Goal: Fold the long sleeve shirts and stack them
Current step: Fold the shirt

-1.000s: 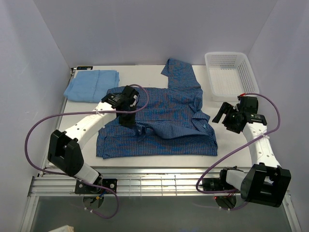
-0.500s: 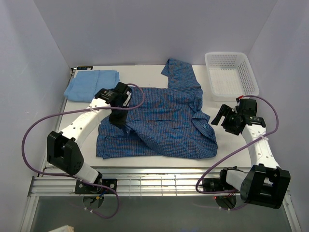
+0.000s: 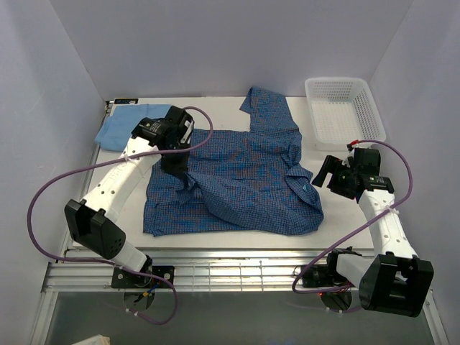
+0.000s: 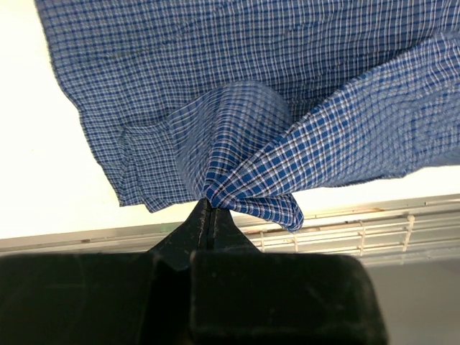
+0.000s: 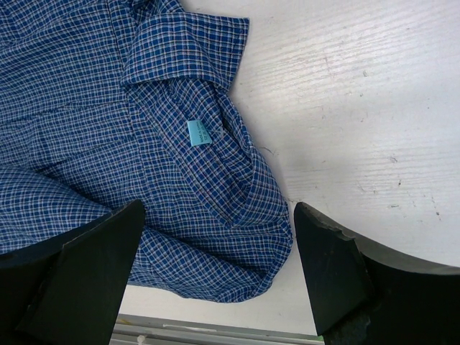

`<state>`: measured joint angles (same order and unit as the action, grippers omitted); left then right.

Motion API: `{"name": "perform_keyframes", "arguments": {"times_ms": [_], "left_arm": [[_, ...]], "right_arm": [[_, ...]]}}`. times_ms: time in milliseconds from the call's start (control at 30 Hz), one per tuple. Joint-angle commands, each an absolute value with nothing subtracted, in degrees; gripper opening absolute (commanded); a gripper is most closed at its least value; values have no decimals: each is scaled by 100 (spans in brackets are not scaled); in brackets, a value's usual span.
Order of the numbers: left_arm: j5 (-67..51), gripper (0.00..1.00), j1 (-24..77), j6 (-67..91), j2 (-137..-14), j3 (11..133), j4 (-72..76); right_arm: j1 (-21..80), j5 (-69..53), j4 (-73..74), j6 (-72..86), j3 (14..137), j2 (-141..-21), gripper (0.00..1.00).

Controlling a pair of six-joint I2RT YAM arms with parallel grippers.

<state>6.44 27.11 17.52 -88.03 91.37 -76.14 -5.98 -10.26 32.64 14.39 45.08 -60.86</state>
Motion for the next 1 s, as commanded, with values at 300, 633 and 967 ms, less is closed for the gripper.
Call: {"name": "perform_keyframes", "arguments": {"times_ms": [300, 633, 967], "left_arm": [[211, 0, 2470, 1925, -9237, 8448, -7674], [1766, 9, 1645, 1924, -11986, 10219, -7137], [1002, 98, 1503, 2415, -11305, 9724, -6170]], "right_arm": [[-413, -791, 3103, 1266, 4544, -6231, 90], [-334, -651, 3094, 1239, 4535, -6240, 90], [-281, -545, 3146, 1213, 4553, -6196, 90]]}}
